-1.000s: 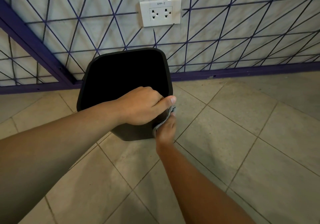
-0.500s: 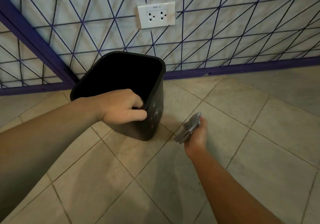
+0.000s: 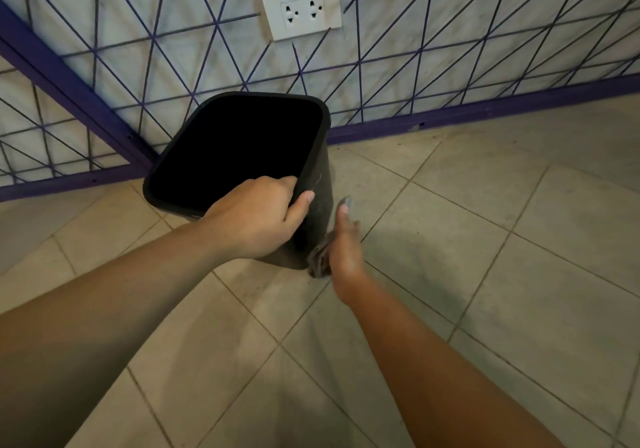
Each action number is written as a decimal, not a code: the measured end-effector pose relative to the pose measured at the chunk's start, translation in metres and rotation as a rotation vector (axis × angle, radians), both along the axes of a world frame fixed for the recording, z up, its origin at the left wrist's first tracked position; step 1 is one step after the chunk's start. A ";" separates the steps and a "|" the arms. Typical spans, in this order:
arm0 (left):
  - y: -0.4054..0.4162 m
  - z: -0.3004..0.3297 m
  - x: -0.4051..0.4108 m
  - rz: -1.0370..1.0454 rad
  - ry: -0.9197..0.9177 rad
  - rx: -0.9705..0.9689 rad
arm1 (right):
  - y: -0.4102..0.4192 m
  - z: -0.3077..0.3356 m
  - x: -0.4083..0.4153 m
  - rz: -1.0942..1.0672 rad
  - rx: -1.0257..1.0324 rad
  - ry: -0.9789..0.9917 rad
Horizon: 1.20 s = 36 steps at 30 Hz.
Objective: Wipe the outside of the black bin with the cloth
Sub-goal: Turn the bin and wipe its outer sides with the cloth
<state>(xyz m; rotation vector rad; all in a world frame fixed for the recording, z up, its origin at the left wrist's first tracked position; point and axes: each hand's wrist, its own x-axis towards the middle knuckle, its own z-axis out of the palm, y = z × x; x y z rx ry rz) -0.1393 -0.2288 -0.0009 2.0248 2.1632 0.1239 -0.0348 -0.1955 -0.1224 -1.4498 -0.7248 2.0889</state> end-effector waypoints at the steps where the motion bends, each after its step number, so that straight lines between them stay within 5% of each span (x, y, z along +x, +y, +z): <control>1: 0.002 -0.002 -0.001 -0.006 0.003 -0.004 | -0.007 0.002 -0.013 0.002 -0.002 0.047; 7: 0.008 -0.003 -0.006 -0.033 -0.027 -0.046 | -0.014 -0.006 -0.056 -0.272 -0.021 0.198; 11: 0.012 -0.005 -0.009 -0.026 -0.064 -0.045 | 0.004 -0.067 -0.078 -0.337 -0.021 0.231; 20: 0.017 -0.003 -0.012 -0.067 -0.070 -0.037 | -0.012 -0.047 -0.068 -0.289 0.152 0.127; 33: 0.020 -0.003 -0.014 -0.064 -0.100 -0.015 | 0.017 -0.047 -0.072 -0.326 -0.024 0.210; 36: 0.020 -0.001 -0.015 -0.065 -0.094 -0.020 | -0.011 -0.038 -0.076 -0.300 0.060 0.102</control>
